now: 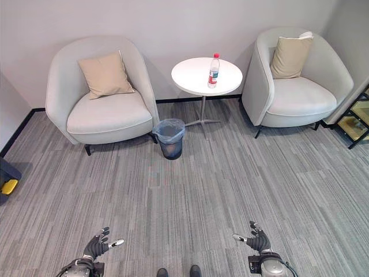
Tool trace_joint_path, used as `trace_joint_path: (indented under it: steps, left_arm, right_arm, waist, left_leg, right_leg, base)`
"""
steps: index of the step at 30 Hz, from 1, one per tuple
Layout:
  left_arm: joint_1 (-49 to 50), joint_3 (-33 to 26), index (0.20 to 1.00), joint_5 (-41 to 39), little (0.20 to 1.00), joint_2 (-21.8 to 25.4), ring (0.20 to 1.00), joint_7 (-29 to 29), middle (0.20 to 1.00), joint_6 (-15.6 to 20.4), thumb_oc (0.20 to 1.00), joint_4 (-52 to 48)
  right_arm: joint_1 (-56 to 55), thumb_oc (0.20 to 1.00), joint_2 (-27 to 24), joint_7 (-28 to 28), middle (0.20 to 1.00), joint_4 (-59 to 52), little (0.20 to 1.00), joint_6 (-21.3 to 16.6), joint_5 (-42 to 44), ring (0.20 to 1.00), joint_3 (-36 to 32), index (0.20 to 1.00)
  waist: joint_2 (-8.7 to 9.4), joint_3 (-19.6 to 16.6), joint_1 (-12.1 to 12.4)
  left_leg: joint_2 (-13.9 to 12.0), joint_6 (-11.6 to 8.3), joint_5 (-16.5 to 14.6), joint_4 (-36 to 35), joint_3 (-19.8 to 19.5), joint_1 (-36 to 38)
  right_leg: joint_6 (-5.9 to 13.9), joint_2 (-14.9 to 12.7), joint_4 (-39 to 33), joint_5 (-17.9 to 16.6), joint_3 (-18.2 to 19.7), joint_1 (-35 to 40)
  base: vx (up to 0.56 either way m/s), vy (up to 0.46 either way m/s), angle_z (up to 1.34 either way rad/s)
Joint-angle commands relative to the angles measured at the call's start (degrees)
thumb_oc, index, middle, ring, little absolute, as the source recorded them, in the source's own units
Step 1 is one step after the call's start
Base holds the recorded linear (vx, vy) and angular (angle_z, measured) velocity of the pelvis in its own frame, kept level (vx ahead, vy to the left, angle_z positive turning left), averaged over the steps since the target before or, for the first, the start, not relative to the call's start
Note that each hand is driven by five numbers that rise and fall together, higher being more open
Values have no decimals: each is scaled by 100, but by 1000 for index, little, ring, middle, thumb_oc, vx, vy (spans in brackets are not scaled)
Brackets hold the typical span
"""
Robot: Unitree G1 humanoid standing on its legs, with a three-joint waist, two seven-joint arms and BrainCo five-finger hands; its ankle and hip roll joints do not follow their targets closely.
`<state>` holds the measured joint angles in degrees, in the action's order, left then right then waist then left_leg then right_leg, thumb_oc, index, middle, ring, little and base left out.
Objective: Gather garbage on tea table into small bin, then transfer packed bag to large trash can.
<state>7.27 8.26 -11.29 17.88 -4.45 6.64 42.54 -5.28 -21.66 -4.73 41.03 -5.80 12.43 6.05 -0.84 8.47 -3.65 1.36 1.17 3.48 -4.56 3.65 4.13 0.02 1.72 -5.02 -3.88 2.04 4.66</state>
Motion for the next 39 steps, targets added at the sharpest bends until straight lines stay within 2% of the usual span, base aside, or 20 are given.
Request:
trace_joint_path:
  steps: [1,18,22,23,25,26,28,29,30,32,34,35,36,38,39]
  left_arm:
    - [-98,-201,1000,-43,1000,127,1000,-3,1000,122,1000,-98]
    - [-166,-164,1000,-143,1000,207,1000,-30,1000,160,1000,-441]
    - [-189,-192,1000,-161,1000,256,1000,-43,1000,167,1000,-508]
    - [-232,-235,1000,-184,1000,284,1000,-62,1000,168,1000,-504]
    - [-240,-276,1000,-181,1000,292,1000,-93,1000,177,1000,-478]
    - [-219,-311,1000,-221,1000,288,1000,-121,1000,200,1000,-468]
    - [-208,-319,1000,-248,1000,282,1000,-132,1000,207,1000,-462]
    - [-208,-317,1000,-271,1000,272,1000,-143,1000,207,1000,-428]
    - [-208,-317,1000,-271,1000,270,1000,-143,1000,208,1000,-427]
    - [-219,-316,1000,-304,1000,251,1000,-149,1000,197,1000,-384]
    - [-231,-313,1000,-307,1000,243,1000,-152,1000,197,1000,-374]
    - [-216,-265,1000,-261,1000,207,1000,-130,1000,213,1000,-401]
    - [-202,-237,1000,-281,1000,131,1000,-112,1000,209,1000,-389]
    - [-231,-161,1000,-400,1000,-10,1000,-33,1000,182,1000,-305]
    - [-282,-102,1000,-422,1000,-73,1000,-23,1000,178,1000,-198]
  right_arm:
    - [203,1000,-72,-58,1000,-210,1000,-191,117,1000,-26,1000]
    - [339,1000,76,-151,1000,-32,1000,-114,340,1000,-93,1000]
    - [431,1000,86,-162,1000,-49,1000,-104,345,1000,-83,1000]
    - [554,1000,98,-168,1000,-55,1000,-101,341,1000,-34,1000]
    - [630,1000,98,-176,1000,-134,1000,-98,307,1000,6,1000]
    - [651,1000,73,-165,1000,-221,1000,-98,260,1000,55,1000]
    - [675,1000,52,-167,1000,-261,1000,-95,238,1000,76,1000]
    - [692,1000,40,-166,1000,-270,1000,-92,215,1000,122,1000]
    - [692,1000,38,-167,1000,-270,1000,-93,215,1000,122,1000]
    - [678,1000,8,-161,1000,-283,1000,-78,170,1000,142,1000]
    - [605,1000,-3,-156,1000,-339,1000,-76,164,1000,111,1000]
    - [448,1000,3,-147,1000,-408,1000,-124,205,1000,34,1000]
    - [438,1000,-33,-167,1000,-350,1000,-153,225,1000,-16,1000]
    - [372,1000,-93,-156,1000,-365,1000,-199,325,1000,-98,1000]
    - [396,1000,-102,-183,1000,-287,1000,-184,330,1000,-92,1000]
  waist:
    - [268,-151,100]
    - [351,5,175]
    - [389,66,215]
    - [363,174,213]
    - [357,264,233]
    - [384,302,243]
    - [386,328,239]
    - [391,324,229]
    - [383,333,224]
    - [365,350,172]
    - [336,369,96]
    - [348,312,38]
    - [305,248,18]
    - [188,182,-25]
    - [159,215,-18]
  left_leg:
    - [21,-145,-767,349,-249,-53]
    - [159,-7,-1168,1130,-105,-542]
    - [203,47,-1272,1298,-97,-687]
    - [171,106,-1337,1323,-30,-686]
    - [141,114,-1409,1336,67,-627]
    - [134,109,-1467,1318,163,-501]
    - [111,96,-1494,1265,213,-396]
    - [100,86,-1535,1164,273,-219]
    - [93,84,-1539,1158,267,-204]
    - [76,45,-1595,1056,277,35]
    - [41,-15,-1629,1016,226,205]
    - [21,-103,-1695,1060,114,331]
    - [-91,-249,-1545,1190,101,341]
    - [-435,-591,-965,1921,134,105]
    - [-522,-658,-716,2232,163,-51]
  right_leg:
    - [494,-403,301,700,162,-5]
    - [614,-531,584,711,431,-302]
    - [686,-548,819,735,545,-505]
    - [776,-493,1386,753,565,-867]
    - [825,-510,1632,734,370,-1093]
    - [816,-529,1548,661,152,-1200]
    - [804,-519,1465,597,11,-1262]
    - [786,-469,1268,468,-274,-1426]
    - [785,-463,1262,469,-282,-1409]
    - [768,-477,1091,359,-702,-1600]
    - [755,-533,1085,344,-968,-1709]
    - [631,-531,1003,404,-925,-1558]
    - [539,-486,875,352,-988,-1397]
    - [335,-321,570,502,-1048,-971]
    - [254,-286,455,608,-1045,-779]
  base:
    - [36,11,0]
    - [23,36,-8]
    - [17,68,-20]
    - [-7,65,-38]
    - [55,32,-45]
    - [97,-18,-60]
    - [140,-61,-66]
    - [163,-76,-47]
    - [204,-81,-39]
    - [201,-96,-29]
    - [276,-176,6]
    - [390,-307,61]
    - [476,-418,118]
    - [368,-365,61]
    - [262,-225,-29]
